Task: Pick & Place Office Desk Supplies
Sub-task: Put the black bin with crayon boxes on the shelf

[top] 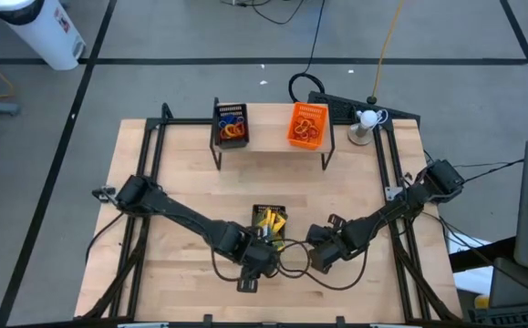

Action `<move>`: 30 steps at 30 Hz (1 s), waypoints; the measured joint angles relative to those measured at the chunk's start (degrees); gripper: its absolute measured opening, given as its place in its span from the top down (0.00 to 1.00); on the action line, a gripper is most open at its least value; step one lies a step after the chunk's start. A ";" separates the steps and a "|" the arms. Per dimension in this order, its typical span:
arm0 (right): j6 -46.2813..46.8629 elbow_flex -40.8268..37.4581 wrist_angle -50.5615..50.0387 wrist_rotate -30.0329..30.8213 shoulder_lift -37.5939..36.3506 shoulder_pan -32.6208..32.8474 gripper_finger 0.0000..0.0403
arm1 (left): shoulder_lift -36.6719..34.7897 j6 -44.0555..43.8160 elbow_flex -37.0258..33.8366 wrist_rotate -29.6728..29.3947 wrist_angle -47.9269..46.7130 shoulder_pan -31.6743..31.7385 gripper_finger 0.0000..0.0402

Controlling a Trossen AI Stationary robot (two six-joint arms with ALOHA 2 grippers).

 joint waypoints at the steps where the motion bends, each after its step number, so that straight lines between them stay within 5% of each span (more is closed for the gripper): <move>1: 0.00 0.00 0.02 -0.02 0.00 0.00 0.71 | 0.38 0.03 0.00 0.10 0.09 0.07 0.58; 10: -0.15 0.00 0.00 -0.02 0.00 0.00 0.71 | 1.54 1.15 0.00 0.17 0.88 0.28 0.58; 20: 0.01 0.00 0.00 -0.02 0.00 0.00 0.71 | 1.54 4.80 -0.44 -16.34 -0.68 2.88 0.58; 30: -0.13 0.00 0.00 -0.02 0.00 0.00 0.71 | 1.54 1.44 -0.50 -6.54 -2.64 4.21 0.58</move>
